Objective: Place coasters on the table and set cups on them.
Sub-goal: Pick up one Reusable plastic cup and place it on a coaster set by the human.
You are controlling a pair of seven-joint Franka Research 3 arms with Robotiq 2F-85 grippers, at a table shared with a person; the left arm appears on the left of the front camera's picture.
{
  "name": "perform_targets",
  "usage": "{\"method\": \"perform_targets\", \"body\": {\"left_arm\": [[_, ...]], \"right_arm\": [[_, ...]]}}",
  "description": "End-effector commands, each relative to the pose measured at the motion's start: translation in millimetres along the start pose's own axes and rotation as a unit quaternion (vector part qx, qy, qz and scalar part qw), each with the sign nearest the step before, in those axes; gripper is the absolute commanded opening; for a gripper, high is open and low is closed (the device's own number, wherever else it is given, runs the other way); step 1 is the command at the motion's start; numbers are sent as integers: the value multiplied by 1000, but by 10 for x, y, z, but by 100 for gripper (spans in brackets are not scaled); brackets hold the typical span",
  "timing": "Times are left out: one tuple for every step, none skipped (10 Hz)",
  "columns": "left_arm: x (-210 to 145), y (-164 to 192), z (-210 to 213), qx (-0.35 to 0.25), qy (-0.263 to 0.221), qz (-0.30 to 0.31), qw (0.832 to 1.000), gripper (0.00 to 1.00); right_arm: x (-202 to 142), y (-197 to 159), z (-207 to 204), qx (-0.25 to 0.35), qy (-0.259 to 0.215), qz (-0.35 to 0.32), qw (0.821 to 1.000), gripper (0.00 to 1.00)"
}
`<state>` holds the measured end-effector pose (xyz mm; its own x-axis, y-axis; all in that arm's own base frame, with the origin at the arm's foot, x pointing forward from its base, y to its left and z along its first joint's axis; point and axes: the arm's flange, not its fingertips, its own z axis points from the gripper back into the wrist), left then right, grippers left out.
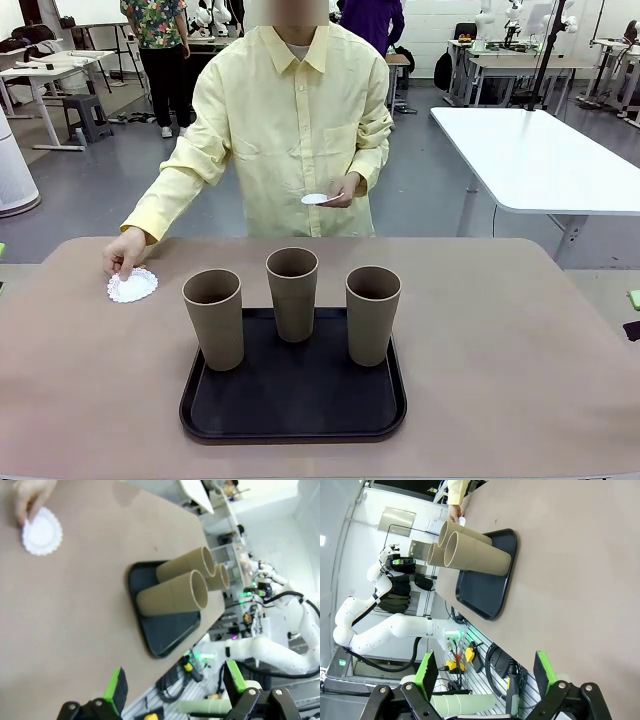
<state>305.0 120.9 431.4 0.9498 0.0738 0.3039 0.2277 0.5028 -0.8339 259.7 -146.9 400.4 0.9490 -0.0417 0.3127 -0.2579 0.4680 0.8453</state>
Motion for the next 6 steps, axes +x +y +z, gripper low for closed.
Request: {"method": "perform_targets", "body": {"left_arm": [[12,12,8,-8,-5,-6,1000,100],[12,12,8,-8,-5,-6,1000,100],[12,12,8,-8,-5,-6,1000,100],[12,12,8,-8,-5,-6,1000,100],[12,12,8,-8,-5,-6,1000,100],[12,12,8,-8,-5,-6,1000,100]], "right_arm": [[-5,-9,6,3,2,0,1000,100],[-5,-9,6,3,2,0,1000,100],[-5,-9,6,3,2,0,1000,100],[-5,-9,6,3,2,0,1000,100],[-5,-9,6,3,2,0,1000,100],[-5,-9,6,3,2,0,1000,100]]}}
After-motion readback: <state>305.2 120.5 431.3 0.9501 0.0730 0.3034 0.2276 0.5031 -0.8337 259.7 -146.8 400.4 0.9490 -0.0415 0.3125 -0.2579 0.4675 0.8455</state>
